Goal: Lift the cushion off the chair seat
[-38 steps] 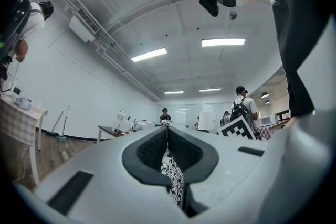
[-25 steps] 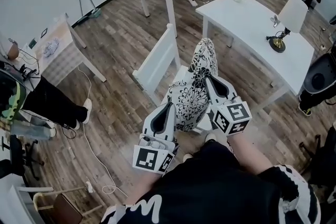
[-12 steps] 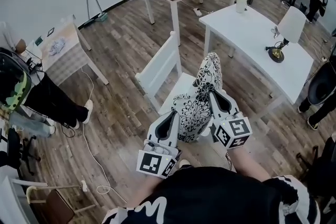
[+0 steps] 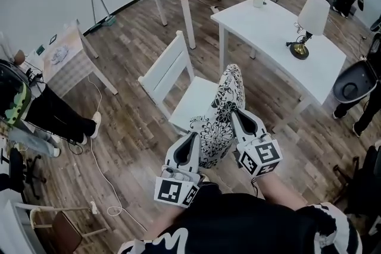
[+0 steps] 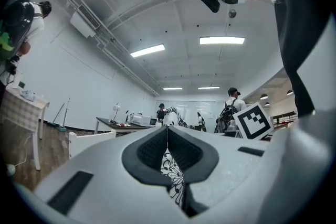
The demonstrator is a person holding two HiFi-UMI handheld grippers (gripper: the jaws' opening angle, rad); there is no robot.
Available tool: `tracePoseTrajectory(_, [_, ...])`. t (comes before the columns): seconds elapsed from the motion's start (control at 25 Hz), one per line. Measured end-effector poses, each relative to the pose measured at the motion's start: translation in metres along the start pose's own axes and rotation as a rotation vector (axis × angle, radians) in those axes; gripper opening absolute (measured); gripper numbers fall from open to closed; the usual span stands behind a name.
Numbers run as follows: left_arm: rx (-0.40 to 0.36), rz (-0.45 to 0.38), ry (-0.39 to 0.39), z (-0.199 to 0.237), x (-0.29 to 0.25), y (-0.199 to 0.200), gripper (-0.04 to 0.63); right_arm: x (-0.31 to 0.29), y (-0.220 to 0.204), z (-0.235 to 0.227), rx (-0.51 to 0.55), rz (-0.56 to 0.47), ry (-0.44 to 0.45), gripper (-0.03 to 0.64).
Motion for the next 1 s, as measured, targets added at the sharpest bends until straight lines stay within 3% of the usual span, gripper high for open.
tracePoseTrajectory(0.68, [0.041, -0.002, 0.091, -0.148, 0.088, -0.044, 0.006, 0.154, -0.049, -0.004, -0.010, 0.012, 0.053, 0.034])
tracePoseTrajectory(1.0, [0.045, 0.014, 0.137, -0.180, 0.116, -0.060, 0.006, 0.185, -0.062, 0.002, -0.024, 0.011, 0.099, 0.034])
Point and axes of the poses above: the fingertips, and each gripper's own axes: x backward along the fingers, z to its left, y out of its top, the point moved 8 cm from there along x, backward along the fingers, and after that the axes turned 13 degrees about z, right-handed, at the moved point
